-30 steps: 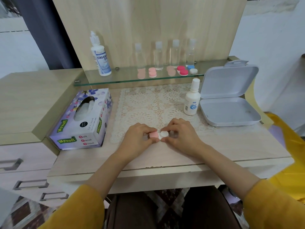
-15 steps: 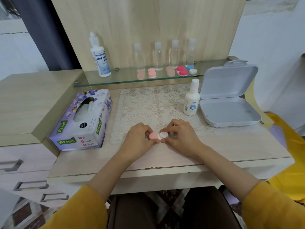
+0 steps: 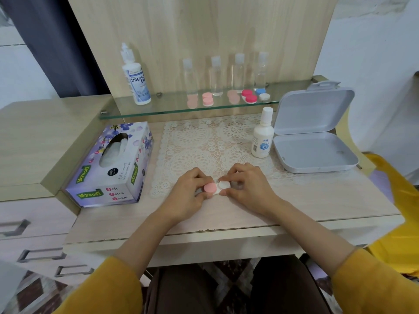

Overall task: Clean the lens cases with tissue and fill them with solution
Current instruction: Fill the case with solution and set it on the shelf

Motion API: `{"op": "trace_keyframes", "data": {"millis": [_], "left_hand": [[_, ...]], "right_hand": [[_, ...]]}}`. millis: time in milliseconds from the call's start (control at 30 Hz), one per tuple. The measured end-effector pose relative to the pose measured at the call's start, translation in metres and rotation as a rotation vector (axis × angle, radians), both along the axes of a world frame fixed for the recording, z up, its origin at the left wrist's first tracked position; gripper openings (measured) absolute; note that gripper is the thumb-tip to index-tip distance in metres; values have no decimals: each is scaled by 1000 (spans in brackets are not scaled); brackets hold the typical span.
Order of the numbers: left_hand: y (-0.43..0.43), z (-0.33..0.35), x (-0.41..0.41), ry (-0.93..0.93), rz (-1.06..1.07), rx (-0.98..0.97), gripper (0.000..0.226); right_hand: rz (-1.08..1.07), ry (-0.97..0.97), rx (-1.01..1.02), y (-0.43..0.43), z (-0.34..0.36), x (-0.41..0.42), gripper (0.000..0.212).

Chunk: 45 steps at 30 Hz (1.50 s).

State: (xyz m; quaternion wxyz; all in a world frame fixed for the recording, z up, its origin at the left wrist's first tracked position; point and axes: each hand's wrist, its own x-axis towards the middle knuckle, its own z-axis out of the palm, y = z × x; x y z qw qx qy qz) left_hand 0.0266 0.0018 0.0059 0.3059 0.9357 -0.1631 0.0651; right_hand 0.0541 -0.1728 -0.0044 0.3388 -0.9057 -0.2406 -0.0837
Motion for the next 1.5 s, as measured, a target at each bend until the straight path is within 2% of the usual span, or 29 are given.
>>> {"op": "trace_keyframes", "data": {"millis": [167,433,500,667,800,967,1200,1400,1500], "left_hand": [[0,-3,-1,-33,17,-38,26],[2,-14,-9,-41,91,-131,38],[2,-14,-9,-23,98,-150,39],[1,-15,-10,-20,109,-197,36],[0,-15,-11,-47,110,-179,32],[-1,-15,-11,-63,93,-158,30],[0,-15,-12,-66,76,-144,28],[0,-15,-11,-69,72,-139,27],[0,-15,-11,-67,69,-137,27]], "right_hand": [[-18,15,-2,-1,3,-1,26],[-53,120,-127,-28,20,-3,50],[-79,126,-174,-39,21,-4,47],[-65,115,-233,-49,22,-3,16],[-31,97,-269,-42,22,-4,11],[82,65,-200,-20,30,-5,25],[208,79,-274,-2,30,-3,23],[179,46,-363,0,30,-1,16],[142,26,-399,2,32,-1,19]]}}
